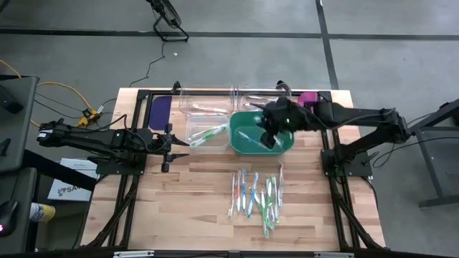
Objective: Pick & Place Toothbrushes
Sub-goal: Put the blue toothbrush into the green bin
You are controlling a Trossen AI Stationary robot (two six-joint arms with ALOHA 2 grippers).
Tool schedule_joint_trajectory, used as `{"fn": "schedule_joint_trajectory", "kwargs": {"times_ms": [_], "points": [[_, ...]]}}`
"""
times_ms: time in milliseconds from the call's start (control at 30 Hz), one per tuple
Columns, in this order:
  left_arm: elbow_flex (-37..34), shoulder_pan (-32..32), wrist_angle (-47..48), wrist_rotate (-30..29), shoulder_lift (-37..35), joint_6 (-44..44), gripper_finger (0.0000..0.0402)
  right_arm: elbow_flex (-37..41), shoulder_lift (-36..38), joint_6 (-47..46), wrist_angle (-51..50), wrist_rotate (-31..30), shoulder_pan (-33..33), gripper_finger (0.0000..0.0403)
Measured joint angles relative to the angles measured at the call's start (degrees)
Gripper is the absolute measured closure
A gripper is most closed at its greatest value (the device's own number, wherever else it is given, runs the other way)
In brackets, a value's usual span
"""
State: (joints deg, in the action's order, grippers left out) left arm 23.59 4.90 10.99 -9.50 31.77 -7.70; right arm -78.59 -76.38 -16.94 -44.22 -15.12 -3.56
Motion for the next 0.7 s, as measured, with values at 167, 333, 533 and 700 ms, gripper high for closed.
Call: {"fn": "schedule_joint_trajectory", "kwargs": {"times_ms": [167,333,533,700], "points": [[0.0,0.0,0.1,0.0,0.0,0.0,0.0236,0.0,0.0,6.6,0.0,2.6,-6.1,0.0359],[0.0,0.0,0.4,-0.1,0.0,0.0,0.0236,0.0,-2.7,10.6,-0.2,8.4,-10.5,0.0358],[0.0,0.0,0.8,-0.2,0.0,-0.1,0.0236,0.0,-9.6,12.6,-0.4,10.7,-12.4,0.0358],[0.0,0.0,0.9,-0.2,0.0,0.0,0.0236,0.0,-15.7,12.6,-0.9,10.7,-12.7,0.0358]]}}
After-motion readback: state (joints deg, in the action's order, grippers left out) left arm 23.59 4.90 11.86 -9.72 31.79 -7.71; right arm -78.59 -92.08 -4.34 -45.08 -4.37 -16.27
